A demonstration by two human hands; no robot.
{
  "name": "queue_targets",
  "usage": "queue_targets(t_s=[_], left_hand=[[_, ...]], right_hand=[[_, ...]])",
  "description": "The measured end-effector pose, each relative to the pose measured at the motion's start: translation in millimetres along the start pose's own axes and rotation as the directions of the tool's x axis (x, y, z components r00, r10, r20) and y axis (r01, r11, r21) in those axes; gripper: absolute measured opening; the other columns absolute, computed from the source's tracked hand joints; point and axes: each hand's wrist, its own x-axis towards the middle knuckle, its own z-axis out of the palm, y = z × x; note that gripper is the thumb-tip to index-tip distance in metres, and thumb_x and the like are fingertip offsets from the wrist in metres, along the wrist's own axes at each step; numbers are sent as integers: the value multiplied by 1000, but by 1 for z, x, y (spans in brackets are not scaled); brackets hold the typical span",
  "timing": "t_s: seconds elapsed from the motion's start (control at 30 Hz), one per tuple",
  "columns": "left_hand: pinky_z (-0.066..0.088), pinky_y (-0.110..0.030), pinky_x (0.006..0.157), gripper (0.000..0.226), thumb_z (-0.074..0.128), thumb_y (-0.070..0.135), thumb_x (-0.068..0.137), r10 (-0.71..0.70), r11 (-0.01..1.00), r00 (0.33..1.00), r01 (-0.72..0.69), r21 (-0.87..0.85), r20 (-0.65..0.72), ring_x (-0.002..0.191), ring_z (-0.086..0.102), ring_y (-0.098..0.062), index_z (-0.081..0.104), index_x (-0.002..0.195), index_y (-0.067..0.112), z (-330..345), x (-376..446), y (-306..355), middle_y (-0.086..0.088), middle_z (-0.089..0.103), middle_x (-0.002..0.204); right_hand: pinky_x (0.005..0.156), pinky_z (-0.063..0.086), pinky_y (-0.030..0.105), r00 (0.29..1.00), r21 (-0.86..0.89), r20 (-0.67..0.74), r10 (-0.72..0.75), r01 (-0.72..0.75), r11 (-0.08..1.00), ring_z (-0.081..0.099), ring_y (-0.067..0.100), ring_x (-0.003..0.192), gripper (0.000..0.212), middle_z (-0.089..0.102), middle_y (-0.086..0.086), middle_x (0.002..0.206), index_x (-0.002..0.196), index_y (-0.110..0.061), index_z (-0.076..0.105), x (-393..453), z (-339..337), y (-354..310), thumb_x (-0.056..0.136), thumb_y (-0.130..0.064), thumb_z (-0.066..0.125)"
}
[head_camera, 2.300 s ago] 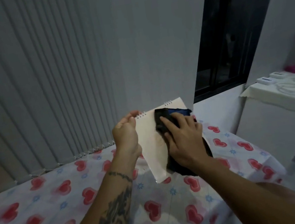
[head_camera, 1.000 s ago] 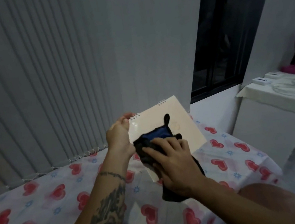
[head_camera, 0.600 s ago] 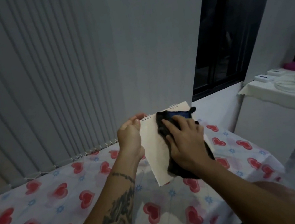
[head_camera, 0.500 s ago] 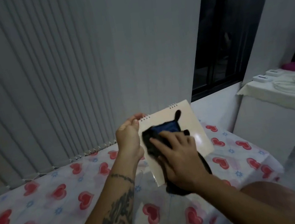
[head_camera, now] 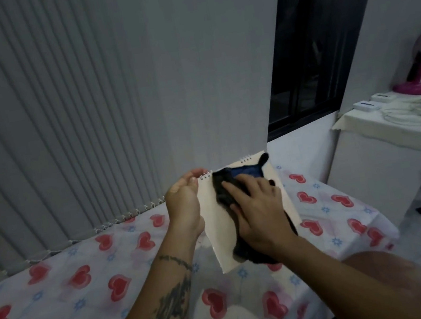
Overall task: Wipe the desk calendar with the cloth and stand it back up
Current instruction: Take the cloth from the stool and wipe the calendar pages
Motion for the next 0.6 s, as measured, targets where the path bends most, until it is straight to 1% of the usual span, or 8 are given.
queue_targets(t_s=[0.1,0.17,0.23,0.3,0.4,0.43,0.53,0.6], left_hand=[[55,-49,85,32,44,4,98,-3,1000,1000,3,-23,-15,84,65,-31,74,89,14,-7,2,2,-19,72,99],[56,-50,83,33,45,6,98,3,1000,999,-3,1,-53,83,66,-30,75,87,17,-15,4,2,-18,74,100],[56,-52,83,33,46,8,97,1,1000,997,0,18,-78,84,66,-31,75,86,18,-21,4,2,-17,74,101],[55,-54,85,33,46,8,97,-5,1000,996,8,24,-94,87,66,-33,75,86,19,-23,5,3,-18,74,103],[55,-54,86,34,47,7,97,-10,1000,996,12,22,-92,87,66,-33,75,85,19,-22,3,4,-18,74,105],[54,-54,88,34,47,6,97,-3,999,997,5,35,-81,89,66,-34,75,85,19,-20,1,3,-18,74,105],[49,-56,99,33,46,4,97,27,997,999,-24,79,-30,108,64,-39,75,89,16,-12,-4,0,-19,72,109],[49,-56,99,33,45,3,97,29,998,999,-28,65,-24,108,65,-40,75,89,15,-11,-5,-2,-21,72,109]], right_hand=[[90,43,45,990,7,74,-117,116,993,48,28,118,48,50,5,139,139,-27,50,-20,10,-5,93,-39,44],[90,45,45,986,16,99,-134,133,991,49,28,119,48,51,5,140,139,-28,50,-28,17,2,92,-37,50],[89,46,45,989,21,86,-116,115,993,49,28,118,47,52,5,139,138,-27,51,-31,21,9,93,-36,50],[89,46,46,993,26,68,-95,94,995,50,28,116,45,53,5,137,136,-26,53,-27,21,13,93,-37,45],[93,42,47,999,35,42,-31,30,999,49,29,118,44,53,5,138,136,-25,53,-14,18,11,95,-38,44],[96,41,47,999,34,33,-5,4,999,47,28,120,44,51,5,140,137,-25,52,-10,18,8,96,-38,44],[97,39,46,1000,39,7,25,-25,999,44,27,121,45,49,5,141,139,-25,49,-5,18,-4,96,-37,42],[95,40,46,1000,50,11,-13,13,999,45,28,121,48,49,6,141,140,-24,48,-10,17,-10,95,-37,41]])
